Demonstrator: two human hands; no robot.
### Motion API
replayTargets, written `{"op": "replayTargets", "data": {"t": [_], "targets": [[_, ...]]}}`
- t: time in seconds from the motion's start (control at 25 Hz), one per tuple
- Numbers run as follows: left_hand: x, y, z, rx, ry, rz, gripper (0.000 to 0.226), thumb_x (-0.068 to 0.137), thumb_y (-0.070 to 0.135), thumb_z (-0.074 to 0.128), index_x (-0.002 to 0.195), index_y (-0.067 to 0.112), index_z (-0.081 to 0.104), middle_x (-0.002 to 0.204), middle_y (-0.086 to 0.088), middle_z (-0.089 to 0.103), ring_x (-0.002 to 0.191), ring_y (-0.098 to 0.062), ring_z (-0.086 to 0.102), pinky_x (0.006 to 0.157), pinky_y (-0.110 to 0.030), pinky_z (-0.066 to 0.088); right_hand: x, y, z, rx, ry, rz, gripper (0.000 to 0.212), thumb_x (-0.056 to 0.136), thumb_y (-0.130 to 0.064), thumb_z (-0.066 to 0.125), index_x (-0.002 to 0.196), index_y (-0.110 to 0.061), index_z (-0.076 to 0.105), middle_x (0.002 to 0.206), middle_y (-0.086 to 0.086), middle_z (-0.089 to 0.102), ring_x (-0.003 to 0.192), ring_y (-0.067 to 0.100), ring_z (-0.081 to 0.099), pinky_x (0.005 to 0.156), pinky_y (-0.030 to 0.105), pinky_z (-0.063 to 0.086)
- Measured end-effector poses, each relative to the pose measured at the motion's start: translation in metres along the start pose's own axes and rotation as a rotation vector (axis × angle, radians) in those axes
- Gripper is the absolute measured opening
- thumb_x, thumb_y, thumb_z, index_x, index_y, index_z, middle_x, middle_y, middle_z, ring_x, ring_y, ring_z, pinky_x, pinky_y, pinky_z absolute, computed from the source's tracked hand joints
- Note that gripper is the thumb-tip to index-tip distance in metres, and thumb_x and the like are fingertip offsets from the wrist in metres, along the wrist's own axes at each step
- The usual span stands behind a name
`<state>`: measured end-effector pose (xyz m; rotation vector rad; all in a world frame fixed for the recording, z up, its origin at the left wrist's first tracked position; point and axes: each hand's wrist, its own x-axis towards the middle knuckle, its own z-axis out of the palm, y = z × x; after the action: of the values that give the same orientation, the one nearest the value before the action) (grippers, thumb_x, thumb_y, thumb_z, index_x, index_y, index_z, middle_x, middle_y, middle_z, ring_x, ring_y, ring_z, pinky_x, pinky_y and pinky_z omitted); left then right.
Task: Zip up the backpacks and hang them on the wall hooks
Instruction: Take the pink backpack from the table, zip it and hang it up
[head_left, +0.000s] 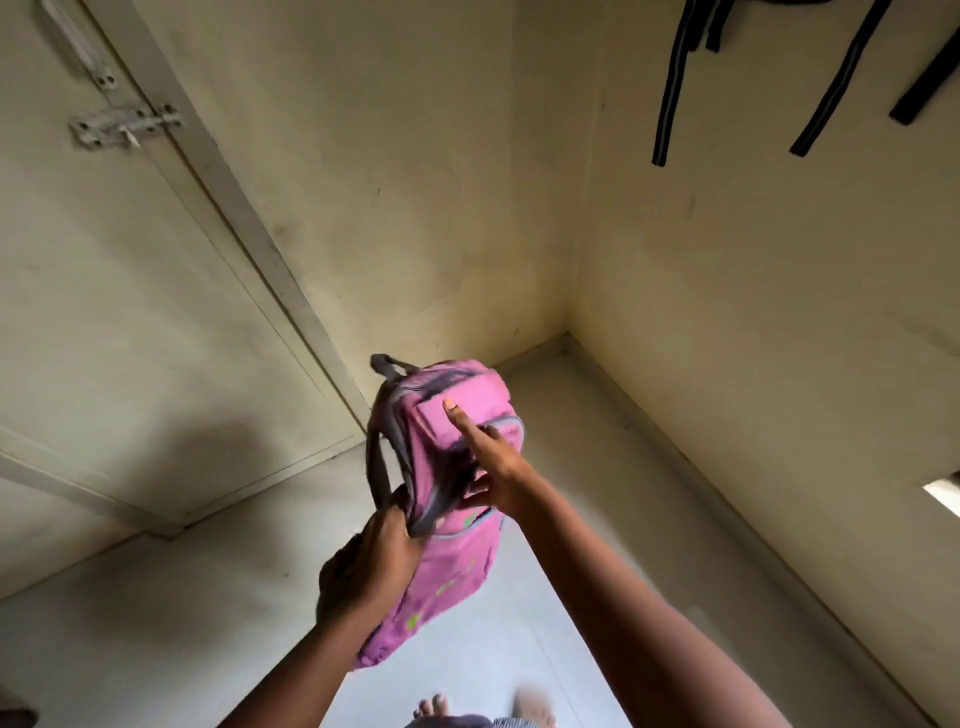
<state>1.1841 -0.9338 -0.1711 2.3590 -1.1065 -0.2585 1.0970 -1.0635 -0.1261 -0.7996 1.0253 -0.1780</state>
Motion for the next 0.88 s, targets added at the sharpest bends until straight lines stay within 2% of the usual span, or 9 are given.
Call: {"op": "replayTargets", "data": {"t": [0.08,0.16,0.28,0.4,0.48,0.6,0.72,0.8,0.88], "targets": [[-0.011,-0.005,0.006,0.072,0.023,0.299,0.030,0.062,0.016,0.073,0.090,0.019,0.063,0.071,-0.002,0.073,0.060,-0.016,0.071,0.064,-0.016,0.041,0.008,0.008,0.003,0.071,0.097,0.013,0.093,0.070,-0.052,0.072,0.142,-0.020,0.023,0.142,0.009,0.038,0.129,0.036,0.041,0.096,0.058,0.043],[-0.010,-0.011,0.010,0.020,-0.097,0.395,0.036,0.064,0.022,0.072,0.099,0.019,0.063,0.084,-0.005,0.074,0.073,-0.019,0.071,0.072,-0.015,0.039,0.018,0.026,0.005,0.100,0.237,-0.056,0.079,0.067,-0.045,0.076,0.131,-0.021,0.036,0.136,0.011,0.049,0.119,0.035,0.052,0.092,0.053,0.049],[0.000,-0.017,-0.004,-0.335,-0.477,0.129,0.078,0.052,0.065,0.075,0.112,0.016,0.064,0.106,0.004,0.069,0.096,-0.014,0.065,0.085,-0.018,0.047,0.031,0.049,0.001,-0.047,0.446,-0.240,0.056,0.068,-0.043,0.073,0.114,-0.019,0.050,0.117,0.012,0.064,0.105,0.033,0.061,0.092,0.048,0.051],[0.028,-0.005,-0.021,-1.023,-0.439,-0.358,0.071,0.062,0.076,0.060,0.111,0.025,0.065,0.107,-0.002,0.072,0.099,-0.019,0.066,0.088,-0.033,0.051,0.033,0.056,0.002,-0.103,0.396,-0.357,0.037,0.074,-0.031,0.073,0.100,-0.017,0.052,0.102,0.012,0.068,0.091,0.030,0.065,0.085,0.049,0.054],[0.058,-0.004,-0.028,-1.291,-0.482,-0.504,0.065,0.081,0.070,0.041,0.119,0.022,0.062,0.117,-0.008,0.068,0.108,-0.023,0.064,0.093,-0.039,0.048,0.026,0.065,0.011,-0.133,0.202,-0.413,0.031,0.077,-0.023,0.074,0.087,-0.019,0.045,0.081,0.011,0.062,0.071,0.023,0.059,0.068,0.045,0.054],[0.084,-0.003,-0.016,-1.303,-0.343,-0.546,0.055,0.079,0.046,0.066,0.129,0.026,0.055,0.134,-0.015,0.057,0.118,-0.029,0.059,0.102,-0.048,0.045,0.021,0.066,0.015,-0.049,-0.033,-0.367,0.021,0.083,-0.015,0.068,0.086,-0.012,0.048,0.077,0.012,0.058,0.070,0.021,0.053,0.063,0.036,0.049],[0.087,-0.012,-0.003,-1.257,-0.045,-0.611,0.052,0.078,0.013,0.070,0.127,0.025,0.058,0.124,-0.013,0.064,0.114,-0.029,0.061,0.104,-0.048,0.044,0.023,0.045,-0.003,-0.064,-0.003,-0.266,0.014,0.092,-0.022,0.056,0.082,-0.012,0.056,0.074,0.004,0.056,0.063,0.016,0.057,0.056,0.023,0.052],[0.089,-0.013,0.005,-1.233,-0.046,-0.573,0.053,0.080,0.009,0.068,0.129,0.025,0.056,0.125,-0.011,0.064,0.113,-0.026,0.061,0.106,-0.046,0.042,0.031,0.033,-0.018,0.004,0.069,-0.235,0.021,0.093,-0.017,0.054,0.096,0.001,0.063,0.072,0.004,0.055,0.057,0.008,0.058,0.054,0.014,0.051],[0.092,-0.020,0.012,-1.176,-0.097,-0.567,0.054,0.081,0.010,0.067,0.131,0.025,0.054,0.126,-0.009,0.063,0.110,-0.023,0.061,0.107,-0.043,0.041,0.040,0.026,-0.028,0.036,0.129,-0.245,0.019,0.091,-0.014,0.057,0.103,0.000,0.064,0.075,0.004,0.060,0.056,0.007,0.060,0.057,0.012,0.053]]}}
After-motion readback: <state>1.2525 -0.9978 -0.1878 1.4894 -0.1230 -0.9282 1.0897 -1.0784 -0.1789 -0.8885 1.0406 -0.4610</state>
